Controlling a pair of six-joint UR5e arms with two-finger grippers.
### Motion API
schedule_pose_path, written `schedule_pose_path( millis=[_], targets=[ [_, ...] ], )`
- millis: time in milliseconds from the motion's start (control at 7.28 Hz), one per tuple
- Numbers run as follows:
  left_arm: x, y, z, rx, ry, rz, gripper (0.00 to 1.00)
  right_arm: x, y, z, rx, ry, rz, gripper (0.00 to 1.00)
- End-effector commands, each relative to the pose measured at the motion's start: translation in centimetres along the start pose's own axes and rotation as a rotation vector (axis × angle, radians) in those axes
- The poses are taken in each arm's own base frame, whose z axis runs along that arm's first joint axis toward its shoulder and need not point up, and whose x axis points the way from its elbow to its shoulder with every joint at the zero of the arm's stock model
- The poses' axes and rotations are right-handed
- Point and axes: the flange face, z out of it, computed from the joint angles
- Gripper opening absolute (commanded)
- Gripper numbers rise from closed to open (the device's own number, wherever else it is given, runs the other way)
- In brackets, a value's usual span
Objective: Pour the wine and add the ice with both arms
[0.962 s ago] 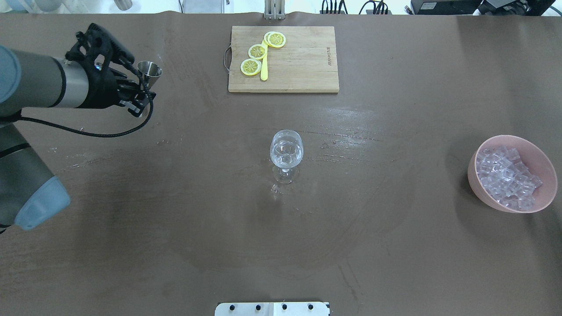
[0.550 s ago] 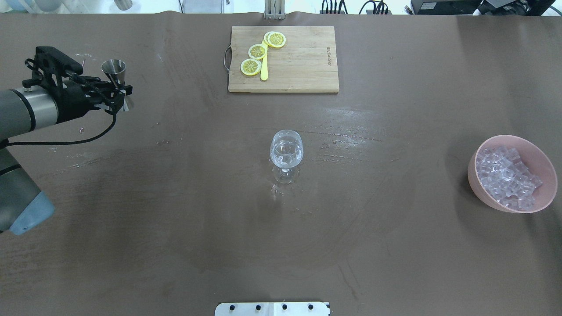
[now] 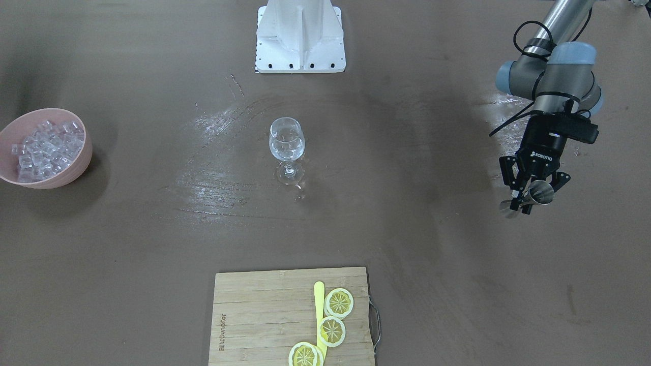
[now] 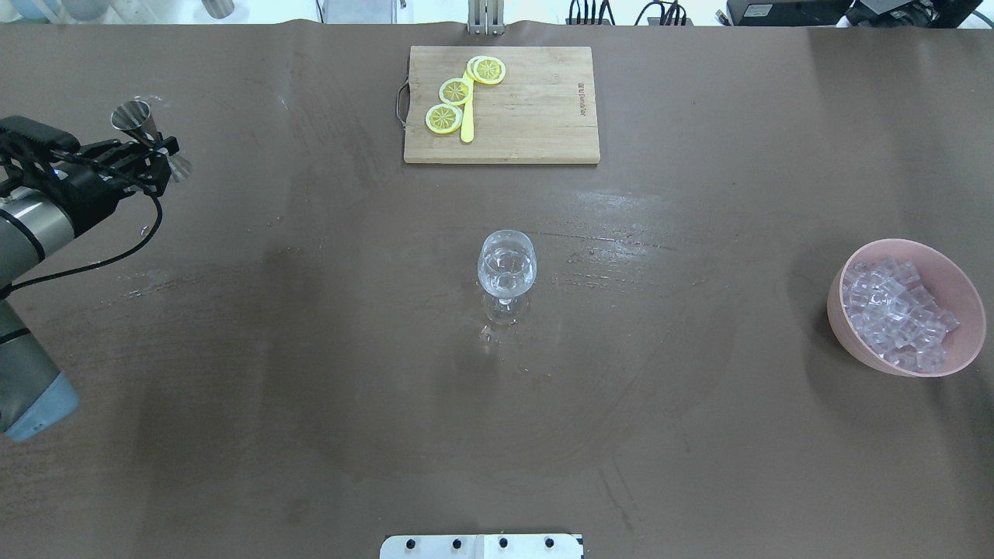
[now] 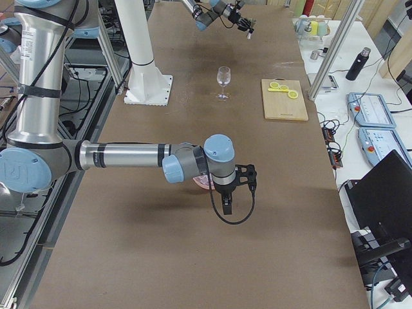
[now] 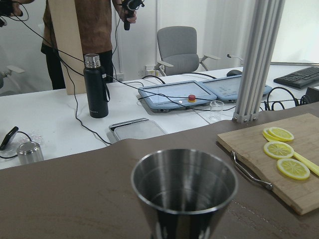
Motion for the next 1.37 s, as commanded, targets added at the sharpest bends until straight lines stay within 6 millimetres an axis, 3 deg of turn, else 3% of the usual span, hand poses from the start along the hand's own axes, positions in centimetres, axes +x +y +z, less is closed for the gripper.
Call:
schedule_pose_path(
  millis=[0, 137, 825, 1237],
  targets=[
    [-0.1, 5.7, -1.4, 0.019, -0.042, 0.005, 0.0, -0.1, 0.0, -0.1, 0.001, -0.003, 0.001, 1.0],
    [0.5, 7.7, -1.5, 0.027, -0.076, 0.017, 0.0, 0.0, 0.1, 0.0, -0.001, -0.006, 0.002, 1.0],
    [0.8, 10.8, -1.9, -0.002, -0.057, 0.03, 0.0, 0.0, 0.1, 0.0, -0.001, -0.006, 0.002, 1.0],
    [0.9, 11.2, -1.9, -0.008, -0.049, 0.035, 0.0, -0.1, 0.0, -0.1, 0.003, -0.005, -0.001, 1.0]
  ],
)
